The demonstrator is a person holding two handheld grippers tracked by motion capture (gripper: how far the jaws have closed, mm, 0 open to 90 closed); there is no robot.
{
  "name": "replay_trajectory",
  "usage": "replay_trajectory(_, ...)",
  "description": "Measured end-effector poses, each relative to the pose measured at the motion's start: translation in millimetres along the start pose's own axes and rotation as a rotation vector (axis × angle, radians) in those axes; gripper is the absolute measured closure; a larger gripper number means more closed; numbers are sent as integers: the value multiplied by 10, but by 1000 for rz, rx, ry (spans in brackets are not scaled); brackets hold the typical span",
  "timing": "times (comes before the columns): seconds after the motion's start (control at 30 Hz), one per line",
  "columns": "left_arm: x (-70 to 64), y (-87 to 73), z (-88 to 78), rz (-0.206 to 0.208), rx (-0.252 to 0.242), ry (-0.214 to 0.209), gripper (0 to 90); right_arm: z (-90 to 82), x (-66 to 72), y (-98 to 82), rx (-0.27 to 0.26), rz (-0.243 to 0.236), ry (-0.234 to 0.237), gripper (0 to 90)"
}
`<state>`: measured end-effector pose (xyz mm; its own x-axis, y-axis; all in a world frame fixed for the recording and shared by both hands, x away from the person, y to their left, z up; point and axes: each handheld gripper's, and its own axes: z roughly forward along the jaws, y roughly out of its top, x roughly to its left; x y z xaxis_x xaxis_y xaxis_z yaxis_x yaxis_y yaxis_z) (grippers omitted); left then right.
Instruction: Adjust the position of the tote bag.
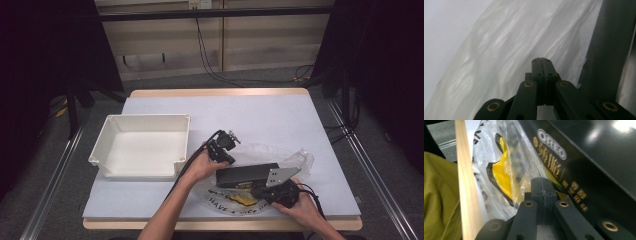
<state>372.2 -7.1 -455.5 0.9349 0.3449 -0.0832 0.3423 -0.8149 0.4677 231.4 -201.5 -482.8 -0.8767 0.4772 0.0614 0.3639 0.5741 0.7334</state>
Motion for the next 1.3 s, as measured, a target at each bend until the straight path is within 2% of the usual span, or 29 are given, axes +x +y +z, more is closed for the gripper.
replay_trajectory(0.03, -8, 25, 36, 5, 14, 9, 900, -7, 7, -4, 2, -6, 1, 900)
replay_trajectory(0.07, 3, 38, 49, -18, 4, 7, 900, -17, 23, -11, 3, -7, 3, 900)
replay_trajectory(0.2, 22, 78, 77, -23, -1, 15, 900, -43, 53, -37, 0, -7, 12, 900)
replay_trajectory(0.23, 47, 89, 76, -3, 6, 18, 900, -48, 62, -41, 1, -8, 14, 900)
replay_trajectory(0.4, 121, 109, 82, -22, 4, 29, 900, -69, 110, -55, 10, -20, 21, 900)
replay_trajectory(0.47, 96, 116, 95, -18, -1, 61, 900, -74, 126, -59, 10, -23, 26, 900)
replay_trajectory(0.5, 115, 129, 82, -3, 19, 54, 900, -76, 130, -61, 11, -23, 26, 900)
replay_trajectory(0.53, 110, 127, 94, -20, 5, 59, 900, -77, 131, -61, 10, -24, 30, 900)
replay_trajectory(0.6, 128, 136, 84, -10, 19, 55, 900, -81, 135, -62, 10, -22, 32, 900)
replay_trajectory(0.67, 110, 129, 89, -26, 10, 58, 900, -83, 132, -63, 9, -24, 25, 900)
replay_trajectory(0.7, 110, 126, 87, -30, 6, 53, 900, -88, 123, -65, 1, -18, 26, 900)
replay_trajectory(0.77, 127, 117, 76, -11, 10, 40, 900, -122, 93, -65, -28, -6, 17, 900)
replay_trajectory(0.8, 115, 104, 82, -35, -6, 36, 900, -154, 75, -63, -47, -3, 16, 900)
replay_trajectory(0.87, 98, 93, 60, -23, -11, 32, 892, -220, 53, -60, -93, 6, 9, 900)
replay_trajectory(0.9, 71, 93, 7, -8, -34, 20, 881, -276, 46, -68, -123, 18, -8, 882)
replay_trajectory(0.97, 63, 94, -19, -3, -40, 22, 872, -299, 41, -73, -139, 25, -17, 871)
replay_trajectory(1.0, 59, 93, -63, 16, -47, 25, 855, -317, 42, -75, -146, 32, -20, 868)
replay_trajectory(1.03, 31, 83, -115, 10, -72, 21, 853, -378, 36, -83, -181, 38, -30, 840)
replay_trajectory(1.2, -51, 22, -308, 55, -178, -11, 804, -478, 25, -105, -234, 55, -52, 768)
replay_trajectory(1.3, -91, -19, -405, 72, -217, -17, 772, -538, 11, -142, -265, 71, -63, 691)
